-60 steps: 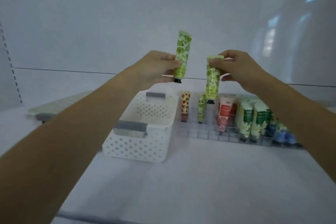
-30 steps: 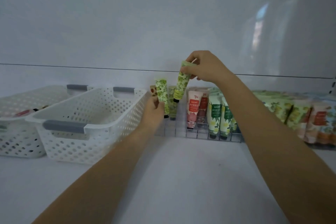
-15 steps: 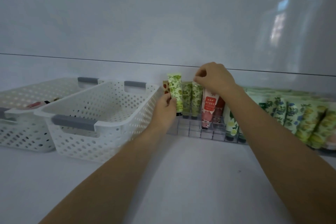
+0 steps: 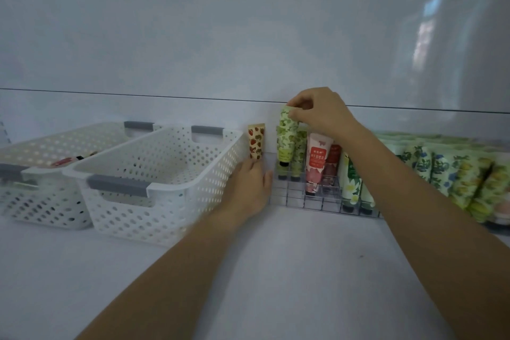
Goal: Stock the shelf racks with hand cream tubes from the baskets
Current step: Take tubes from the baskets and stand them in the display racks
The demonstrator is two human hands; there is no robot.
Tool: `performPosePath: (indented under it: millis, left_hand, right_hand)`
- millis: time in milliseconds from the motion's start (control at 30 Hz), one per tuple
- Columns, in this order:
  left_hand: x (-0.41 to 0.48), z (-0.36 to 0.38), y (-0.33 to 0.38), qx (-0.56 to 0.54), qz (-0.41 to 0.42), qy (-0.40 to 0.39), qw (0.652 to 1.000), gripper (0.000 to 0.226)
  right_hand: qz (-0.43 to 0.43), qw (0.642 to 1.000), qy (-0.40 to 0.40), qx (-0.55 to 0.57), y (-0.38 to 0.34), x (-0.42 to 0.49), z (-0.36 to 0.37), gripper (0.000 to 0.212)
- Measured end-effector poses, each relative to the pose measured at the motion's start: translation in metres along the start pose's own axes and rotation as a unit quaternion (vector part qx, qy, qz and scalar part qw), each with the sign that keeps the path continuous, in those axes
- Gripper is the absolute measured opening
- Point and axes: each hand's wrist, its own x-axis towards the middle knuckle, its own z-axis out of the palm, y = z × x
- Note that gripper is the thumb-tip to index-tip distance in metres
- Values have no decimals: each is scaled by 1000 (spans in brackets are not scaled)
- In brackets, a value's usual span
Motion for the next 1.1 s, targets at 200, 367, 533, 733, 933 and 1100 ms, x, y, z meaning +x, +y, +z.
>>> performPosePath:
  millis: [200, 367, 533, 733, 933, 1100]
  left_hand:
    - [-5, 4, 2, 67, -20, -67, 995, 60]
    - [-11, 1, 14, 101, -16, -38, 994, 57]
    - [7, -38, 53, 183, 28, -8, 983, 44]
    - [47, -152, 56, 155, 45, -18, 987, 35]
    - [46, -240, -56, 199, 26, 21, 980, 19]
    - [39, -278, -161, 199, 12, -64, 978, 17]
  right_hand:
    - [-2, 994, -51, -93, 5, -8, 10, 22]
    - [-4, 985, -95, -146, 7, -5, 16, 19]
    - [-21, 981, -116, -155, 9, -2, 14, 18]
    - [-62, 990, -35, -121, -4, -3, 4, 24]
    - [-161, 979, -89, -92, -70, 7, 31, 17]
    - [-185, 962, -179, -95, -140, 40, 86, 14]
